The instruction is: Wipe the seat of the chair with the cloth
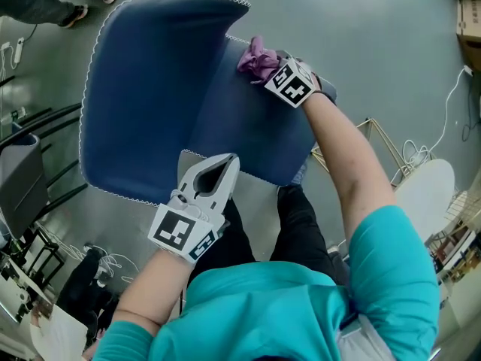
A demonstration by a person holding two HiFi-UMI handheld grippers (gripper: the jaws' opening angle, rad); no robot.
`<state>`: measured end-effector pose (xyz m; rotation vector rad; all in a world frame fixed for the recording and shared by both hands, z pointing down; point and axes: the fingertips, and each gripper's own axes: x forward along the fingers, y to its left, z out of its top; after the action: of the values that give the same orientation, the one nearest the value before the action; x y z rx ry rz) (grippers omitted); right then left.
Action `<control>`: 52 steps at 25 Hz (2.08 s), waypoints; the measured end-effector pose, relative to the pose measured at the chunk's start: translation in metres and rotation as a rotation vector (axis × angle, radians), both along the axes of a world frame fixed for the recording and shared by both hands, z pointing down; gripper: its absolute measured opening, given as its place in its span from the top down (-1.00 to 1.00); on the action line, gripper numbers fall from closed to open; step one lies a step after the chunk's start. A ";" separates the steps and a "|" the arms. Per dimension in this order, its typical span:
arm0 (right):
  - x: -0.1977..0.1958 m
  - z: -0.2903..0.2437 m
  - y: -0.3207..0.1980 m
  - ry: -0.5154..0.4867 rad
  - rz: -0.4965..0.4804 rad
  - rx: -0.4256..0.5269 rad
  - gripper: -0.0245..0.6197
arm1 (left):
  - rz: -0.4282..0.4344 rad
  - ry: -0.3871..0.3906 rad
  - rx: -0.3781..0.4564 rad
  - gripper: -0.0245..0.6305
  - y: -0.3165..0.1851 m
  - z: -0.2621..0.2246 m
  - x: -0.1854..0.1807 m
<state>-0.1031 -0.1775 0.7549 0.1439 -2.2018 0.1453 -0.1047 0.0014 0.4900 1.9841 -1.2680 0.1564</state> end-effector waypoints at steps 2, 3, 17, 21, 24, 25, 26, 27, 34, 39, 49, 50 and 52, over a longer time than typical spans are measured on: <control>0.006 0.001 0.001 0.003 -0.001 -0.002 0.74 | -0.007 -0.012 -0.003 0.92 -0.001 0.002 -0.001; 0.010 0.001 0.001 0.003 -0.001 -0.003 0.74 | -0.010 -0.016 -0.005 0.92 -0.001 0.002 0.000; 0.055 0.002 0.009 0.031 -0.005 -0.016 0.73 | 0.028 -0.040 -0.014 0.92 -0.006 -0.002 0.016; 0.060 0.001 0.010 0.032 -0.002 -0.020 0.73 | 0.040 -0.041 -0.013 0.92 -0.008 -0.002 0.017; 0.063 0.001 0.011 0.036 0.003 -0.025 0.73 | 0.052 -0.041 -0.016 0.92 -0.009 -0.002 0.018; 0.067 0.001 0.011 0.038 0.006 -0.029 0.73 | 0.055 -0.041 -0.017 0.92 -0.010 -0.002 0.021; 0.074 0.002 0.012 0.039 0.008 -0.032 0.73 | 0.060 -0.041 -0.017 0.92 -0.011 -0.002 0.025; 0.082 0.002 0.013 0.040 0.010 -0.034 0.73 | 0.065 -0.042 -0.017 0.92 -0.012 -0.003 0.032; 0.126 0.004 0.015 0.068 0.024 -0.046 0.73 | 0.095 -0.042 -0.006 0.92 -0.020 -0.007 0.056; 0.152 0.002 0.016 0.077 0.029 -0.063 0.73 | 0.116 -0.045 -0.006 0.92 -0.024 -0.010 0.072; 0.198 0.005 0.021 0.090 0.071 -0.092 0.73 | 0.139 -0.052 -0.003 0.92 -0.028 -0.010 0.092; 0.202 0.005 0.021 0.091 0.073 -0.094 0.74 | 0.142 -0.053 -0.004 0.92 -0.029 -0.011 0.095; 0.207 0.005 0.022 0.091 0.072 -0.096 0.73 | 0.147 -0.054 -0.004 0.92 -0.029 -0.012 0.097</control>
<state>0.1038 -0.1555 0.7599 0.1735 -2.0956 0.2787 -0.0073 -0.0277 0.4785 2.0824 -1.1536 0.2860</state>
